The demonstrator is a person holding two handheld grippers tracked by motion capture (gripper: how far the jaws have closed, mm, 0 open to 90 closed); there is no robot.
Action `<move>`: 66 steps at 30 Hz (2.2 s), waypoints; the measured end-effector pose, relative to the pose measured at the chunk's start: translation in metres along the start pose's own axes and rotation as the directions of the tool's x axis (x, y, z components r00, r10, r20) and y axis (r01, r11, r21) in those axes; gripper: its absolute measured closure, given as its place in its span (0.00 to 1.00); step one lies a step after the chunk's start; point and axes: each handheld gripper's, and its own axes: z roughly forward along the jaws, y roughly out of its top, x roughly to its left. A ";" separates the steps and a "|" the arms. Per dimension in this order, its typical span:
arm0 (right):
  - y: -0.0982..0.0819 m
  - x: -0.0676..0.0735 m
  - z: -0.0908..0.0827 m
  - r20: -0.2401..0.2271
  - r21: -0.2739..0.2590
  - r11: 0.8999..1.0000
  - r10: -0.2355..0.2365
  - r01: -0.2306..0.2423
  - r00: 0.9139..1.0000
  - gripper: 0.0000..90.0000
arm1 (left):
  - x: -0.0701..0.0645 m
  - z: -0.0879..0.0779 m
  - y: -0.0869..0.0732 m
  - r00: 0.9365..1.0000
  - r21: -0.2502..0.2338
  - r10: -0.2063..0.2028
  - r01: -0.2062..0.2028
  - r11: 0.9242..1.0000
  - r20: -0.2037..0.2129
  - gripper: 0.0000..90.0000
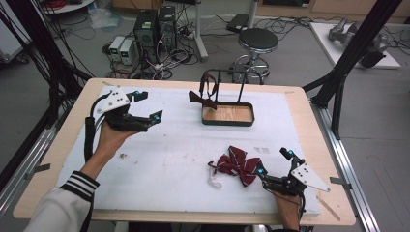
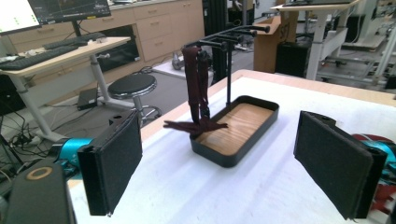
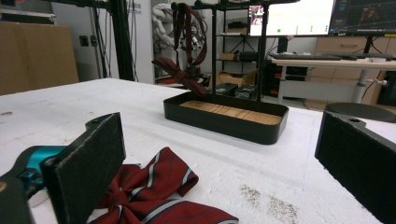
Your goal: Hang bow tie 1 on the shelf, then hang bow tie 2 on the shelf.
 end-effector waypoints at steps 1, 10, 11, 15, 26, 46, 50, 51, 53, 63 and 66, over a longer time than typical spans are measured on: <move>0.000 0.000 0.000 0.000 0.000 1.000 0.000 0.000 1.000 0.01 | 0.000 -0.003 -0.001 1.000 -0.002 -0.003 0.003 1.000 -0.002 0.17; 0.000 0.001 -0.001 -0.001 -0.001 1.000 -0.001 0.001 1.000 0.01 | 0.000 -0.038 -0.025 0.999 -0.049 -0.028 0.029 0.998 0.018 0.17; 0.000 0.001 -0.001 -0.001 -0.001 1.000 -0.001 0.001 1.000 0.01 | 0.000 -0.040 -0.028 0.999 -0.048 -0.039 0.040 0.998 0.020 0.17; 0.000 0.000 -0.001 0.001 -0.002 1.000 -0.003 0.003 1.000 0.01 | 0.000 -0.053 -0.042 0.999 -0.058 -0.046 0.047 0.997 0.024 0.17; 0.000 0.001 -0.001 0.000 -0.004 1.000 -0.004 0.004 1.000 0.01 | -0.011 -0.074 -0.082 0.998 -0.147 -0.063 0.066 0.987 0.022 0.17; 0.000 0.002 -0.001 0.003 0.000 1.000 -0.003 0.003 1.000 0.01 | -0.012 -0.078 -0.116 0.991 -0.238 -0.126 0.112 0.965 -0.043 0.17; 0.000 0.000 0.000 0.003 -0.008 1.000 -0.010 0.010 1.000 0.01 | -0.010 -0.079 -0.118 0.990 -0.234 -0.133 0.117 0.965 -0.055 0.17; 0.000 0.001 -0.001 0.003 -0.007 1.000 -0.007 0.007 1.000 0.01 | -0.010 -0.079 -0.118 0.989 -0.230 -0.135 0.119 0.966 -0.055 0.17; 0.000 0.001 -0.001 0.002 -0.008 1.000 -0.006 0.006 1.000 0.01 | -0.011 -0.078 -0.118 0.990 -0.225 -0.130 0.114 0.968 -0.056 0.17; 0.002 -0.003 -0.002 -0.010 -0.019 1.000 0.019 -0.019 1.000 0.01 | -0.011 -0.077 -0.119 0.990 -0.216 -0.126 0.110 0.970 -0.058 0.17; 0.007 -0.004 -0.004 -0.023 -0.037 0.999 0.025 -0.026 0.999 0.01 | -0.010 -0.076 -0.120 0.990 -0.216 -0.133 0.118 0.969 -0.056 0.17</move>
